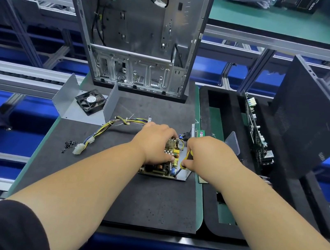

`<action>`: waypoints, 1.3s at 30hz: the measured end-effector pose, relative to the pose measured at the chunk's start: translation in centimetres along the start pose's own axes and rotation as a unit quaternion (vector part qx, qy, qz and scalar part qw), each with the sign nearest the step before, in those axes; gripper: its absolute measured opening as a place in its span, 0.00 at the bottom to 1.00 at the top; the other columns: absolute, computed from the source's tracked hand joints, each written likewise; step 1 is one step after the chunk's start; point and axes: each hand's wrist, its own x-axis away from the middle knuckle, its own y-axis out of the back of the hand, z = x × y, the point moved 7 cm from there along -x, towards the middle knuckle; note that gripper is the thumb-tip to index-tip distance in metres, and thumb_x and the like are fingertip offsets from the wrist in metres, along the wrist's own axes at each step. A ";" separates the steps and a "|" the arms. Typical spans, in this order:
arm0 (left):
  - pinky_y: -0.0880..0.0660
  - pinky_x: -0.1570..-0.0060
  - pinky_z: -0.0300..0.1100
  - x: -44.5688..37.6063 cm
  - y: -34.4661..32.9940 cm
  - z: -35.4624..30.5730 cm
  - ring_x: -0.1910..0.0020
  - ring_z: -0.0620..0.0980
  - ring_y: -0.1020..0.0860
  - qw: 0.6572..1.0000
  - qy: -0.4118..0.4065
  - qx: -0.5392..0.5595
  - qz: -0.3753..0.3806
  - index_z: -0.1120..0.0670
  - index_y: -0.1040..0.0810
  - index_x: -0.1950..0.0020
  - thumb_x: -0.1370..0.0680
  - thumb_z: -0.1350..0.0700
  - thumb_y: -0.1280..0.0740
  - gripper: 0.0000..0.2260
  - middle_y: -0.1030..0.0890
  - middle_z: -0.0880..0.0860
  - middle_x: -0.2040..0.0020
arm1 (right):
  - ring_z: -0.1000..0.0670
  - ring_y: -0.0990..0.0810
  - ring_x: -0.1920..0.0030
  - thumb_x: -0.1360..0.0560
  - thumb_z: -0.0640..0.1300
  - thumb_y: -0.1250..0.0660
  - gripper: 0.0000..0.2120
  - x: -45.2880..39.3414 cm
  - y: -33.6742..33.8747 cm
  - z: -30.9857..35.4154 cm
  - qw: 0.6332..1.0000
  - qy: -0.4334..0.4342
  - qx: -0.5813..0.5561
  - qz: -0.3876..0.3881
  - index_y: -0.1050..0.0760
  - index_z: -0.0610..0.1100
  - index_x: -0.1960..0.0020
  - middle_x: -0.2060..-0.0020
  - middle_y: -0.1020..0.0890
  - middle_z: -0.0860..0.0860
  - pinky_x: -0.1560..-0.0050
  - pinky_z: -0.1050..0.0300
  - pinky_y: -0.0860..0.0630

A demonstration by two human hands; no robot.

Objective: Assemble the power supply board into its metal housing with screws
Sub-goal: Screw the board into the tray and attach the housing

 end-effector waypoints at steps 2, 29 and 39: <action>0.40 0.35 0.46 0.0 0.0 0.0 0.38 0.49 0.27 1.000 0.000 0.001 -0.001 0.45 0.29 0.34 0.31 0.38 0.29 0.29 0.24 0.47 0.39 | 0.46 0.22 0.57 0.24 0.53 0.33 0.13 -0.1 -0.1 0.0 1.000 -0.010 0.004 0.000 0.25 0.43 0.48 0.59 0.23 0.49 0.73 0.59 0.40; 0.39 0.33 0.48 0.1 0.2 -0.3 0.37 0.50 0.27 1.000 -0.005 -0.022 0.003 0.46 0.30 0.31 0.29 0.37 0.30 0.29 0.25 0.48 0.37 | 0.48 0.31 0.64 0.21 0.54 0.38 0.14 -0.2 0.3 0.4 0.995 0.060 0.080 -0.002 0.37 0.46 0.57 0.68 0.34 0.53 0.70 0.55 0.40; 0.40 0.33 0.48 0.1 0.2 -0.2 0.36 0.50 0.28 1.000 -0.004 -0.020 0.001 0.46 0.31 0.31 0.29 0.37 0.30 0.29 0.25 0.48 0.37 | 0.51 0.37 0.73 0.20 0.48 0.42 0.20 -1.0 -0.3 -1.2 0.984 -0.128 0.119 -0.034 0.39 0.45 0.69 0.71 0.35 0.50 0.73 0.60 0.43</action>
